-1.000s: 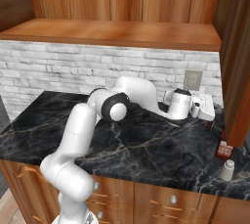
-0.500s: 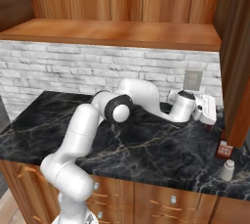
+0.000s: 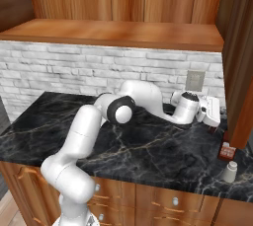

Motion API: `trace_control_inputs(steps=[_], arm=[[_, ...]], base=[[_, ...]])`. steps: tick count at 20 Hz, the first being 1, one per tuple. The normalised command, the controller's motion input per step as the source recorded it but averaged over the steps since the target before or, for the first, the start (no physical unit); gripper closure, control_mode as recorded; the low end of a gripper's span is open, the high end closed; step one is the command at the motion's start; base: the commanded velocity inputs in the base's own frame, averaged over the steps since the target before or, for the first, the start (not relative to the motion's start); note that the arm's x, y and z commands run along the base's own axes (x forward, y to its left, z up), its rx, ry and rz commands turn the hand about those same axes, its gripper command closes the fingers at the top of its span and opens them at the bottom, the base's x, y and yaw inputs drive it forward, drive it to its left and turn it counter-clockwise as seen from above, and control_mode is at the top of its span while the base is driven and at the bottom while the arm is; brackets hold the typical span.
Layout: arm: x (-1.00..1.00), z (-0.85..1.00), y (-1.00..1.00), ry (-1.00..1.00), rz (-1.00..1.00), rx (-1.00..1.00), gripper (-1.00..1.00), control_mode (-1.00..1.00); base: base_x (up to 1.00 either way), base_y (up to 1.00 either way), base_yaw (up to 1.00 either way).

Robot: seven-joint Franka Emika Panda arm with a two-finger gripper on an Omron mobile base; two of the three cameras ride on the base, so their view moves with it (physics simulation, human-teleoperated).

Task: Collect the paprika, ketchup, and shaker from the cabinet and place them next to the stove.

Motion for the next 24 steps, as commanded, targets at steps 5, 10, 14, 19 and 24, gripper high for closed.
trace_control_inputs(steps=[5, 10, 14, 19, 24], arm=[[-0.25, -0.84, 0.00, -0.15, 0.00, -0.20, 1.00, -1.00], [-0.19, -0.85, 0.00, -0.13, 0.00, -0.16, 1.00, -1.00], [-0.19, -0.87, 0.00, -0.14, 0.00, -0.12, 1.00, -1.00], [-0.22, -0.80, -0.01, -0.16, 0.00, -0.08, 1.00, -1.00], [-0.28, -0.69, -0.03, -0.20, 0.00, -0.02, -1.00, -1.00]], base=[[0.00, 0.00, 0.00], [0.00, 0.00, 0.00], [0.00, 0.00, 0.00], [0.00, 0.00, 0.00], [0.00, 0.00, 0.00]])
